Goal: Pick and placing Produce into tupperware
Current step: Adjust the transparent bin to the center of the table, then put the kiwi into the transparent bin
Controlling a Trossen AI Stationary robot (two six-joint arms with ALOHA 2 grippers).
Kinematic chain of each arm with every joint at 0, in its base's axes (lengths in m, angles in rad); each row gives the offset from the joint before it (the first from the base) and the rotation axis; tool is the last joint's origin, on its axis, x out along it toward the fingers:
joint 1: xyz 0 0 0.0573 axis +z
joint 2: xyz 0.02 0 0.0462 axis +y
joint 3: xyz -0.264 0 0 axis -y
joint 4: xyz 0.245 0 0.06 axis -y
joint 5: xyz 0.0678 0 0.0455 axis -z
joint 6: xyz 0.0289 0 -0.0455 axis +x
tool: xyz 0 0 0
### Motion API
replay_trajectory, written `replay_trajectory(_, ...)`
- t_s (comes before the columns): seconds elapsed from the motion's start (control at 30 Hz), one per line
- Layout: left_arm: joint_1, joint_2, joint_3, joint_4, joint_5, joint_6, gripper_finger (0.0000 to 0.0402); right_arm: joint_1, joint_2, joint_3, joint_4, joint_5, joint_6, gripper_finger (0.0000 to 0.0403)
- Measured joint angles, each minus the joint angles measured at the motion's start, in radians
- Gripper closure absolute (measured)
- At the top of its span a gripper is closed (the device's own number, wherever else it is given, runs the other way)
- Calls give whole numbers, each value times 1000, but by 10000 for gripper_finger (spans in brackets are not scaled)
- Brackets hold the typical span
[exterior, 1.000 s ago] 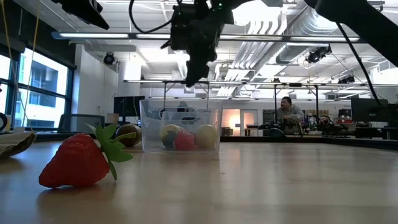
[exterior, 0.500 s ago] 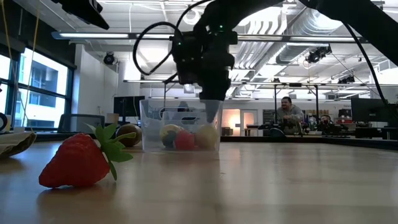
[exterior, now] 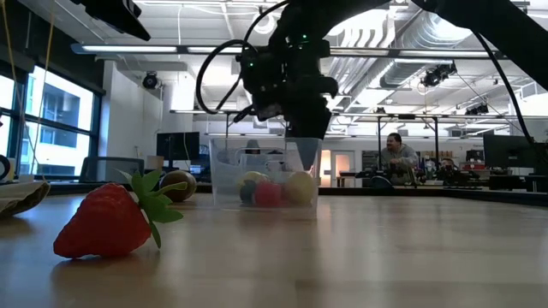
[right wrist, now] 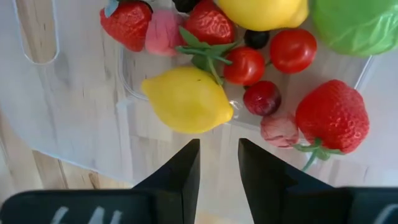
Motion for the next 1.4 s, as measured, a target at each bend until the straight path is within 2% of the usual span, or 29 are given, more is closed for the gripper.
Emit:
replay_trajectory(0.57, 0, 0, 0, 0, 0, 0, 401, 73, 0, 0, -55, -122, -69, 304)
replay_trajectory(0.8, 0, 0, 0, 0, 0, 0, 401, 121, 0, 0, -80, -126, -113, 304)
replay_trajectory(1.0, 0, 0, 0, 0, 0, 0, 401, 115, -4, 0, -42, -116, -102, 304)
replay_trajectory(1.27, 0, 0, 0, 0, 0, 0, 401, 76, -130, -1, 78, -97, -91, 304)
replay_trajectory(1.4, 0, 0, 0, 0, 0, 0, 401, 62, -187, 0, 154, -92, -17, 304)
